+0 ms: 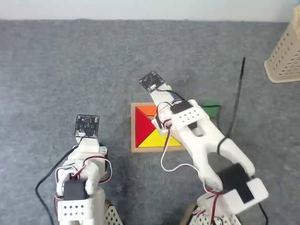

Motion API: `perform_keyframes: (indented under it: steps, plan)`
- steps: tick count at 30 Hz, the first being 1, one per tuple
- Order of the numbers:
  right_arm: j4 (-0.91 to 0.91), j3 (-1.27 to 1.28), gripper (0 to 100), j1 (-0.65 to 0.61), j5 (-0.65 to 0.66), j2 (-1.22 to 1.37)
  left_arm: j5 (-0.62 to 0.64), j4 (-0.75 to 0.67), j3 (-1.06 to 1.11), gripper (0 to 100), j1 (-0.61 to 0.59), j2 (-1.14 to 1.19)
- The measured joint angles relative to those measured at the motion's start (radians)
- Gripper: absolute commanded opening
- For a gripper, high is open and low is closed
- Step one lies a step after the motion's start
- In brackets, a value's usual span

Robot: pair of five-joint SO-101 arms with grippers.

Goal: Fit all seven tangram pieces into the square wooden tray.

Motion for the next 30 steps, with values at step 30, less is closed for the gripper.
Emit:
perform_keyframes:
  steps: [30]
  plan:
    - [-0.144,-0.101,2.8,-0.048,0.005,0.157,0.0,0.0,0.0,2,0.0,0.0]
